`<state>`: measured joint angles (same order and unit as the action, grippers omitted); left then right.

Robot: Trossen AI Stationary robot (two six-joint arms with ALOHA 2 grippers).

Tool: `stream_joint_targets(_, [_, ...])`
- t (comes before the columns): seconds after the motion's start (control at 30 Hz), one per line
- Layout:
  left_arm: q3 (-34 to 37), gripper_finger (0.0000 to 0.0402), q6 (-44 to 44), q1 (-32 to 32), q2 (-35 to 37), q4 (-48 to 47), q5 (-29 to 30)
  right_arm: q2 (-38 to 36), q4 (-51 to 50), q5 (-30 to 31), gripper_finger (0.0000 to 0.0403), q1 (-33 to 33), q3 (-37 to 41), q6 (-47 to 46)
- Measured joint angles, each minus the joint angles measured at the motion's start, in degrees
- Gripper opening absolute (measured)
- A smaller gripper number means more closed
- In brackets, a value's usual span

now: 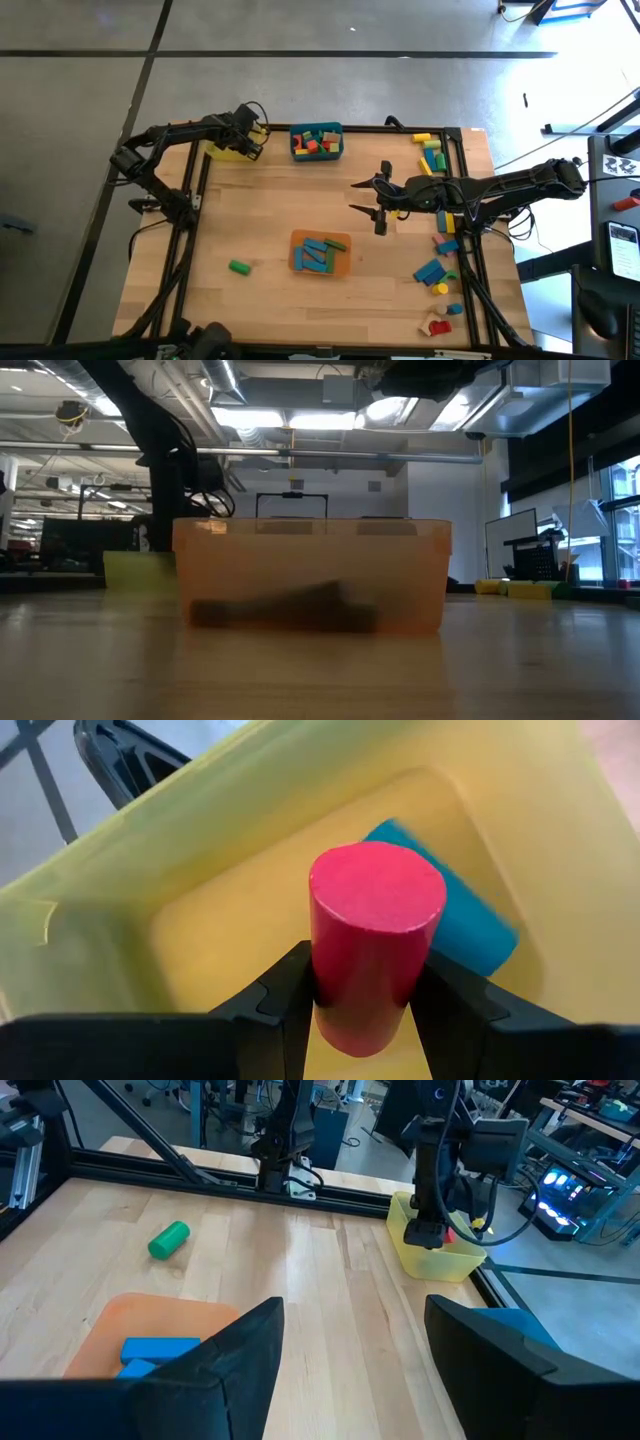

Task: Sort blocks by size
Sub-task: Put the red cylindrical block into the yellow bin, then put the green cylindrical block into the yellow bin

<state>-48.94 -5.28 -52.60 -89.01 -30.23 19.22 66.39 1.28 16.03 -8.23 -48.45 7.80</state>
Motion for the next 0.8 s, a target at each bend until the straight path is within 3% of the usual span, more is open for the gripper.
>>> stream_joint_targets(0.23, [-0.01,0.0137,0.97,-0.65,0.0,-0.33,-1.31,0.0,-0.26,0.0,0.0241,0.0,-0.01,-0.01])
stream_joint_targets(0.53, [-0.01,0.0221,1.45,-0.76,0.11,-0.33,-1.67,0.0,-0.22,0.0,0.0241,0.0,0.0,-0.01])
stream_joint_targets(0.8, [0.01,0.022,2.45,0.74,7.29,-1.85,-1.5,0.0,-0.09,0.0,0.0241,0.0,0.0,-0.01])
